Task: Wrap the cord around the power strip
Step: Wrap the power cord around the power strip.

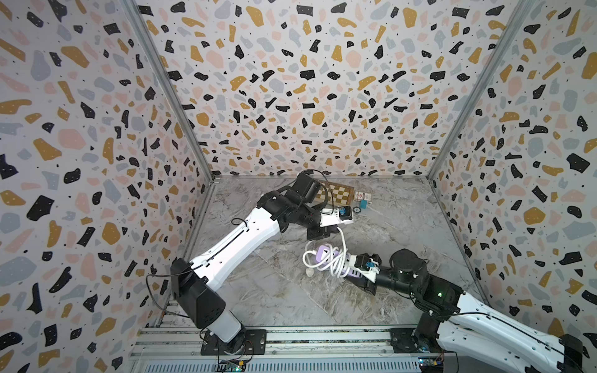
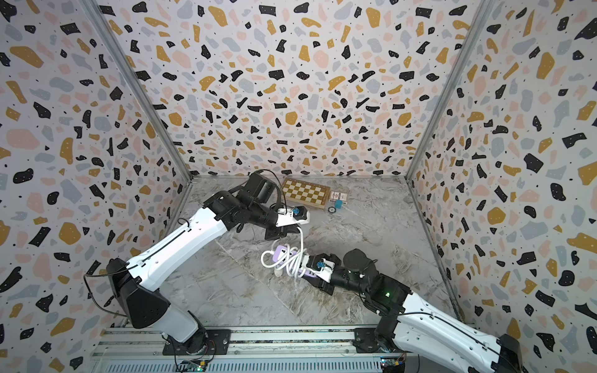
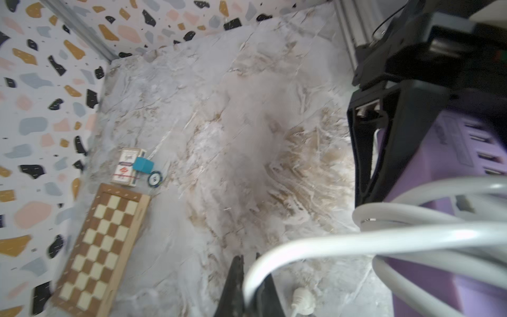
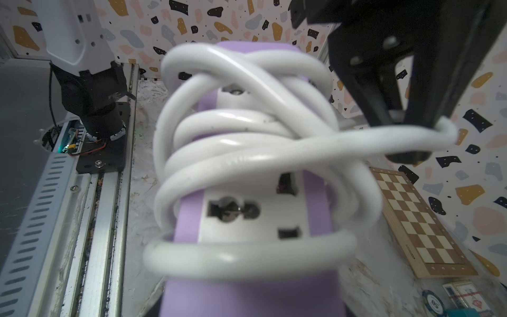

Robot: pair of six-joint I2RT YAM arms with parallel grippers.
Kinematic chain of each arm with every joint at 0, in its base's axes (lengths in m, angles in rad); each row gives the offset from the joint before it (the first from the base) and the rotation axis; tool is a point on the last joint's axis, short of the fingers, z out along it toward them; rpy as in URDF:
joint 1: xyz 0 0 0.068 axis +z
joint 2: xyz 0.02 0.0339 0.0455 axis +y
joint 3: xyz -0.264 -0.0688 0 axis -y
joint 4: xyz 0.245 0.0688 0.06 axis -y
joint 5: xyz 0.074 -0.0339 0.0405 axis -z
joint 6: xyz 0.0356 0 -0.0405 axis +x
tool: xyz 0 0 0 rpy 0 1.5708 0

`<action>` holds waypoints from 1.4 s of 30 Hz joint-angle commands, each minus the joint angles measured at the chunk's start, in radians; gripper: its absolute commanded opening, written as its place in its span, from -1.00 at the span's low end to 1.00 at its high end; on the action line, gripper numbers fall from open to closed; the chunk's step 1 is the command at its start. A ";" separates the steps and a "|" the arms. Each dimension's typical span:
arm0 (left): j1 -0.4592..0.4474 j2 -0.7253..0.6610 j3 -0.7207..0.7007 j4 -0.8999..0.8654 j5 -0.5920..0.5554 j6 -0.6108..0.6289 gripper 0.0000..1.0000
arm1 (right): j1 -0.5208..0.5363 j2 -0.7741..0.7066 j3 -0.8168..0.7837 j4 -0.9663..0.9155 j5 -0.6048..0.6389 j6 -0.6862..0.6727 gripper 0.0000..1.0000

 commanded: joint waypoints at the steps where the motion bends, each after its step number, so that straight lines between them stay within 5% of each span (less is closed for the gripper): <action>1: 0.065 0.019 -0.092 0.207 0.108 -0.094 -0.80 | 0.029 -0.058 0.047 0.081 -0.182 -0.068 -1.00; 6: 0.068 0.009 -0.268 0.390 0.218 -0.205 -0.64 | -0.045 0.008 0.111 0.014 -0.299 -0.075 -1.00; 8: 0.071 -0.001 -0.357 0.504 0.243 -0.272 -0.31 | -0.087 0.023 0.123 0.017 -0.363 -0.068 -1.00; 11: 0.075 -0.006 -0.485 0.747 0.291 -0.385 -0.09 | -0.137 0.048 0.146 0.010 -0.429 -0.066 -1.00; 16: 0.074 0.052 -0.598 1.043 0.300 -0.542 0.01 | -0.221 0.109 0.205 -0.037 -0.529 -0.074 -1.00; 32: 0.062 0.015 -0.890 1.387 0.193 -0.691 -0.06 | -0.394 0.156 0.265 0.001 -0.598 -0.011 -1.00; 36: 0.041 -0.009 -0.945 1.416 0.132 -0.683 -0.25 | -0.399 0.166 0.266 0.009 -0.587 -0.001 -1.00; 42: -0.009 -0.074 -1.022 1.476 0.035 -0.685 -0.10 | -0.407 0.176 0.265 0.018 -0.557 0.014 -1.00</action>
